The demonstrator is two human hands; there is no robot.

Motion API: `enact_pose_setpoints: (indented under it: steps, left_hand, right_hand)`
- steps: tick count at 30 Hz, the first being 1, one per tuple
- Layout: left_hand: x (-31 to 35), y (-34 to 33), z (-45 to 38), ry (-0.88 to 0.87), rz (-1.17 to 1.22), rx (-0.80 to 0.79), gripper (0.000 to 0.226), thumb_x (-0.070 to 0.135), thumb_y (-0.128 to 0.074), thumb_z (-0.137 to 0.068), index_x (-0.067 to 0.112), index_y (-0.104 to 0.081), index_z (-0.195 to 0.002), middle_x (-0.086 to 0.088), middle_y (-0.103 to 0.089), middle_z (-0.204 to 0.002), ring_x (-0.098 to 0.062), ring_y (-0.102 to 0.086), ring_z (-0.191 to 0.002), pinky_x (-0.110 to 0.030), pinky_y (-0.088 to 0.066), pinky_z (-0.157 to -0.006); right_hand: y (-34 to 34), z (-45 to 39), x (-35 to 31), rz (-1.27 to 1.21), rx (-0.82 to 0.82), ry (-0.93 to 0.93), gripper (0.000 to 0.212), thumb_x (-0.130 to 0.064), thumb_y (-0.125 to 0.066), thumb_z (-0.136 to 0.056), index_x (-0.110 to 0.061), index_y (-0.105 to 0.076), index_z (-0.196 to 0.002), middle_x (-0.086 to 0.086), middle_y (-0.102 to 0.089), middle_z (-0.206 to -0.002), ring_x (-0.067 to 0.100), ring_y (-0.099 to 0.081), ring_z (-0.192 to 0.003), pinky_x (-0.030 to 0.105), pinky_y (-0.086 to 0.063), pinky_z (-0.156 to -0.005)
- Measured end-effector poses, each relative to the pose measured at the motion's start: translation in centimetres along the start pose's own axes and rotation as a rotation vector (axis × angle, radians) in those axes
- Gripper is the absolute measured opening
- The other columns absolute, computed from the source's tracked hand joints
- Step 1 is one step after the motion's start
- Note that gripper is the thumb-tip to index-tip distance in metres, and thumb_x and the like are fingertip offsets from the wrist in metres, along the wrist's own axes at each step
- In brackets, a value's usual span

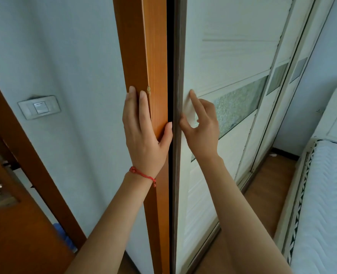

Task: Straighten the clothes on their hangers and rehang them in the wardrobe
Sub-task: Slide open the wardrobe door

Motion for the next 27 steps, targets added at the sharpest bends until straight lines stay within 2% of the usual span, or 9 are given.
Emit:
enact_pose_setpoints:
  steps: [2, 5, 8, 11, 15, 18, 20, 23, 27]
  left_hand:
    - [0.2, 0.1, -0.1, -0.008, -0.019, 0.012, 0.065, 0.034, -0.061, -0.085, 0.010, -0.026, -0.135, -0.019, -0.034, -0.141, -0.031, -0.033, -0.131, -0.051, -0.046, -0.098]
    - [0.5, 0.2, -0.4, -0.015, -0.044, 0.016, 0.069, 0.038, -0.058, -0.086, 0.016, -0.017, -0.137, -0.011, -0.027, -0.142, -0.030, -0.032, -0.132, -0.051, -0.046, -0.099]
    - [1.0, 0.3, -1.4, -0.046, -0.016, 0.019, 0.068, 0.039, -0.054, -0.087, 0.020, -0.011, -0.137, -0.009, -0.025, -0.142, -0.030, -0.031, -0.134, -0.050, -0.044, -0.101]
    - [2.0, 0.3, -3.4, -0.091, 0.044, 0.042, 0.058, 0.038, -0.047, -0.091, 0.012, -0.022, -0.137, -0.012, -0.024, -0.142, -0.033, -0.032, -0.134, -0.051, -0.044, -0.100]
    - [4.6, 0.0, -5.7, -0.183, 0.034, 0.081, 0.047, 0.024, -0.054, -0.090, 0.000, -0.045, -0.129, -0.023, -0.030, -0.141, -0.038, -0.030, -0.135, -0.054, -0.039, -0.104]
    - [7.5, -1.0, -6.4, -0.324, -0.037, 0.126, 0.039, 0.016, -0.054, -0.087, 0.002, -0.053, -0.123, -0.027, -0.039, -0.137, -0.040, -0.032, -0.132, -0.057, -0.032, -0.108]
    - [9.3, -2.8, -6.7, -0.409, -0.015, 0.120, 0.035, 0.014, -0.053, -0.087, 0.004, -0.055, -0.121, -0.023, -0.039, -0.135, -0.039, -0.033, -0.131, -0.058, -0.032, -0.107]
    - [10.8, -7.1, -8.5, -0.385, -0.022, 0.115, 0.035, 0.016, -0.052, -0.087, 0.006, -0.058, -0.119, -0.023, -0.045, -0.136, -0.035, -0.034, -0.132, -0.055, -0.033, -0.108]
    - [10.4, -13.8, -13.2, -0.314, -0.128, 0.108, 0.037, 0.018, -0.051, -0.085, 0.009, -0.059, -0.120, -0.019, -0.050, -0.136, -0.033, -0.038, -0.132, -0.050, -0.032, -0.110]
  right_hand:
    - [0.1, -0.6, 1.2, 0.025, 0.006, -0.023, 0.057, -0.038, -0.047, -0.082, -0.023, -0.044, -0.138, 0.010, -0.055, -0.120, 0.022, -0.054, -0.109, 0.030, -0.046, -0.073]
    - [0.5, -1.8, 3.2, 0.080, 0.014, -0.081, 0.053, -0.028, -0.052, -0.087, -0.025, -0.041, -0.139, 0.009, -0.055, -0.122, 0.022, -0.053, -0.111, 0.027, -0.041, -0.073]
    - [0.9, -3.1, 5.4, 0.107, -0.012, -0.160, 0.052, -0.023, -0.050, -0.092, -0.028, -0.035, -0.142, 0.007, -0.051, -0.130, 0.022, -0.051, -0.115, 0.026, -0.039, -0.078]
    - [1.2, -4.6, 7.6, 0.111, -0.020, -0.212, 0.051, -0.023, -0.046, -0.094, -0.029, -0.033, -0.143, 0.007, -0.048, -0.135, 0.023, -0.049, -0.120, 0.027, -0.039, -0.082]
    - [1.3, -6.3, 10.7, 0.108, 0.000, -0.247, 0.050, -0.023, -0.044, -0.095, -0.030, -0.032, -0.143, 0.005, -0.046, -0.138, 0.022, -0.047, -0.124, 0.032, -0.040, -0.088]
    - [1.1, -7.5, 13.1, 0.082, 0.063, -0.236, 0.049, -0.022, -0.045, -0.094, -0.027, -0.036, -0.142, 0.007, -0.049, -0.135, 0.025, -0.049, -0.121, 0.039, -0.046, -0.092]
    - [0.9, -8.4, 14.8, 0.089, 0.102, -0.225, 0.049, -0.023, -0.047, -0.094, -0.027, -0.037, -0.141, 0.008, -0.051, -0.133, 0.025, -0.050, -0.120, 0.038, -0.046, -0.090]
    - [0.8, -9.3, 17.1, 0.115, 0.144, -0.163, 0.048, -0.025, -0.048, -0.093, -0.025, -0.039, -0.140, 0.010, -0.052, -0.131, 0.025, -0.049, -0.120, 0.029, -0.038, -0.081]
    - [1.0, -10.7, 19.8, 0.096, 0.162, -0.104, 0.052, -0.038, -0.035, -0.088, -0.024, -0.043, -0.138, 0.011, -0.053, -0.129, 0.024, -0.050, -0.116, 0.027, -0.036, -0.075]
Point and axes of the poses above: each hand's wrist, its own z-axis away from the middle knuckle, its own y-axis out of the back of the hand, x = y × z, the point moved 4 cm from there along -z, towards the middle knuckle
